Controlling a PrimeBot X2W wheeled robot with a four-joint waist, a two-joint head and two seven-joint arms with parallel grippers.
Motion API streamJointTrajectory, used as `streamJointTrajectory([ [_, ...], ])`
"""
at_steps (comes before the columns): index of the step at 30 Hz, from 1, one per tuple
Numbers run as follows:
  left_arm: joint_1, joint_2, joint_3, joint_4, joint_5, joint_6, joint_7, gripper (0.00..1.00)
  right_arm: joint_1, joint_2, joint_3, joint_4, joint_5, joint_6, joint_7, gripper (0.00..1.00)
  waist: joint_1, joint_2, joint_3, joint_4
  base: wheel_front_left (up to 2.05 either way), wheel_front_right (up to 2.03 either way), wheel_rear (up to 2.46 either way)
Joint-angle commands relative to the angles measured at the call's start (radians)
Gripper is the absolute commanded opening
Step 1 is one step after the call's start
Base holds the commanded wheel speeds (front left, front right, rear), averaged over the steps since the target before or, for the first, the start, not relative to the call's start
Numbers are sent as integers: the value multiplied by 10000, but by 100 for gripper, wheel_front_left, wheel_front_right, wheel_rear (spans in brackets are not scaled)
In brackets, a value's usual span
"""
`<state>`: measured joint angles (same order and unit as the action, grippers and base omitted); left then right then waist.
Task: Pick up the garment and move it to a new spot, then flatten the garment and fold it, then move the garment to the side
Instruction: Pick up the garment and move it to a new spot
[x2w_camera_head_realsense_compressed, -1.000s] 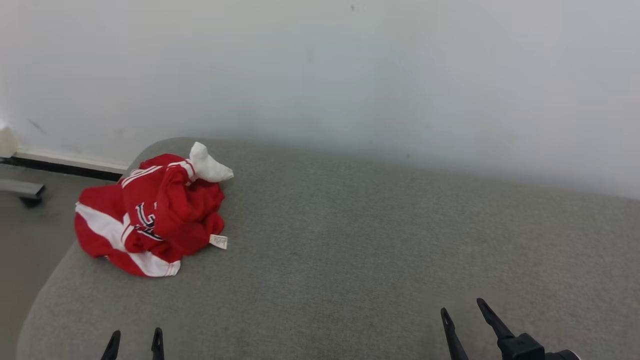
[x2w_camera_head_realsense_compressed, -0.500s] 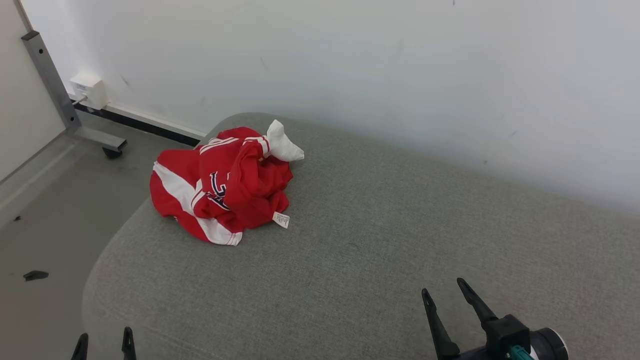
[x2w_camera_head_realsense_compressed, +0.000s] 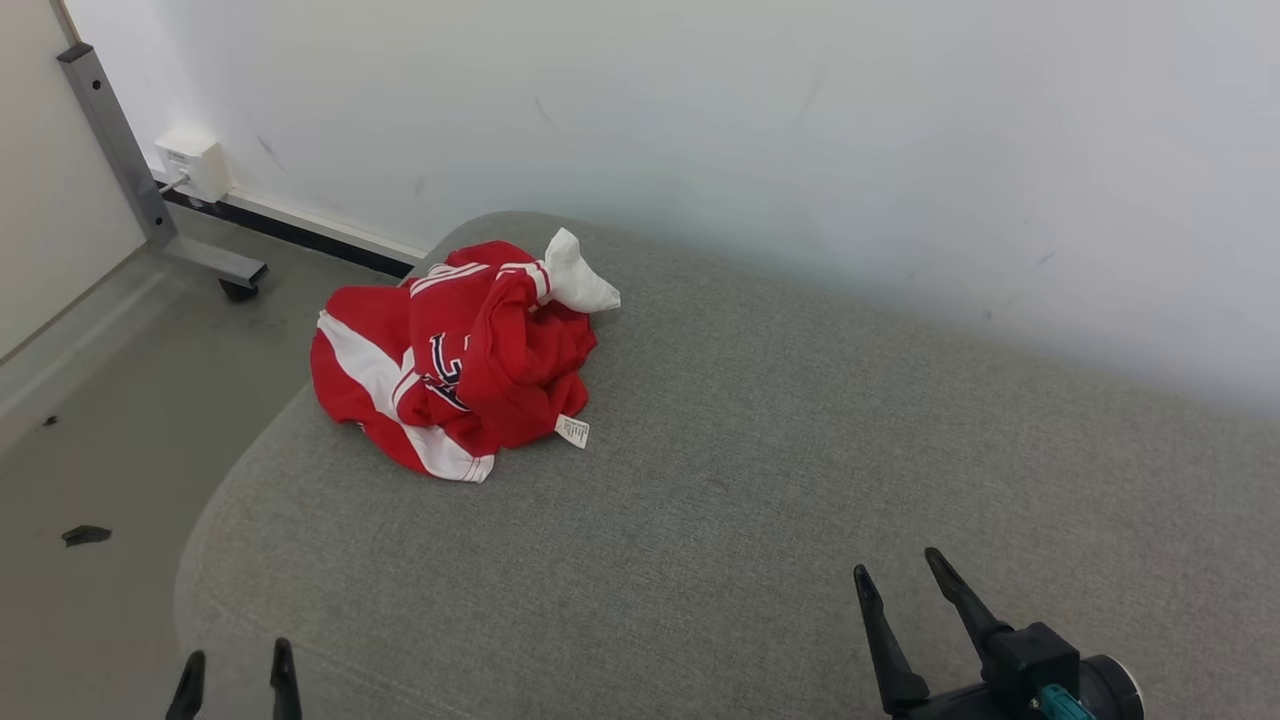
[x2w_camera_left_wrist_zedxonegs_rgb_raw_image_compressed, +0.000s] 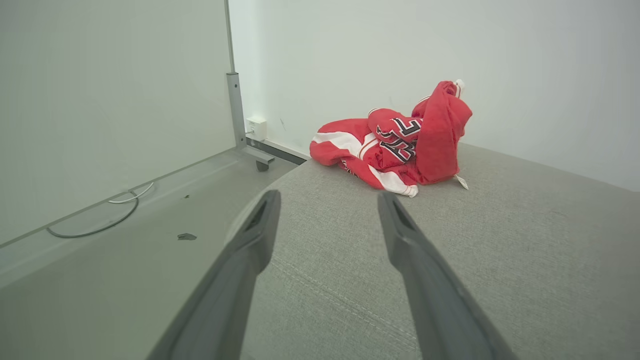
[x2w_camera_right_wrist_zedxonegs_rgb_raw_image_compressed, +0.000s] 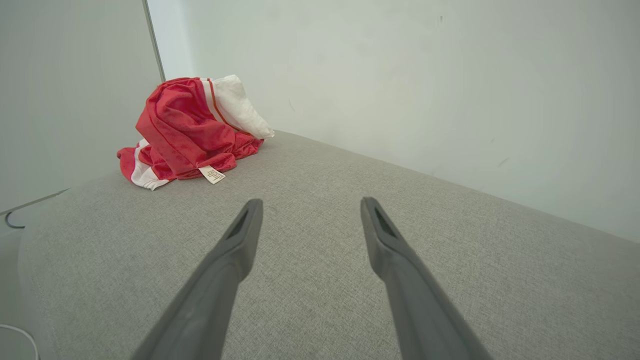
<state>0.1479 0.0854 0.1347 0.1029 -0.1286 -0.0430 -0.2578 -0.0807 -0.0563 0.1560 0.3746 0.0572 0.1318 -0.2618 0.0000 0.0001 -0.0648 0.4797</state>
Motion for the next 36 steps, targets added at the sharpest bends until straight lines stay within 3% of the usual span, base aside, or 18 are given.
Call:
streamJointTrajectory([
  [1, -305, -32, -115, -33, -217, -104, 240, 100, 132, 5, -92, -94, 21, -21, -36, 100, 0, -1, 38, 27, 0, 0, 0],
  [9, -2842, 185, -549, 889, -1676, -676, 2308, 100, 373, -21, -399, -620, -413, -21, -29, 100, 0, -1, 610, -98, 0, 0, 0],
  [16, -6227, 1228, -458, 2797, -3009, -828, 4631, 100, -704, -496, 281, -1353, -623, -21, 270, 100, 0, -1, 2398, -1517, 0, 0, 0],
  [21, -7807, 1545, 165, 3413, -4156, -827, 5950, 100, -1330, -671, 692, -1756, -544, -21, 431, 100, 0, -1, 3398, -2334, 0, 0, 0],
  [25, -8927, 2055, 592, 3761, -4972, -608, 7485, 100, -1806, -705, 1102, -2024, -470, -21, 497, 100, 0, -1, 4271, -3114, 0, 0, 0],
  [30, -9668, 2498, 1165, 3751, -5757, 2, 8877, 100, -2202, -691, 1340, -2107, -353, -21, 416, 100, 0, -1, 4995, -3774, 0, 0, 0],
  [36, -9551, 3188, 1189, 3234, -5501, 572, 9791, 100, -2430, -534, 1406, -1938, -241, -21, 230, 100, 0, -1, 5305, -4295, 0, 0, 0],
])
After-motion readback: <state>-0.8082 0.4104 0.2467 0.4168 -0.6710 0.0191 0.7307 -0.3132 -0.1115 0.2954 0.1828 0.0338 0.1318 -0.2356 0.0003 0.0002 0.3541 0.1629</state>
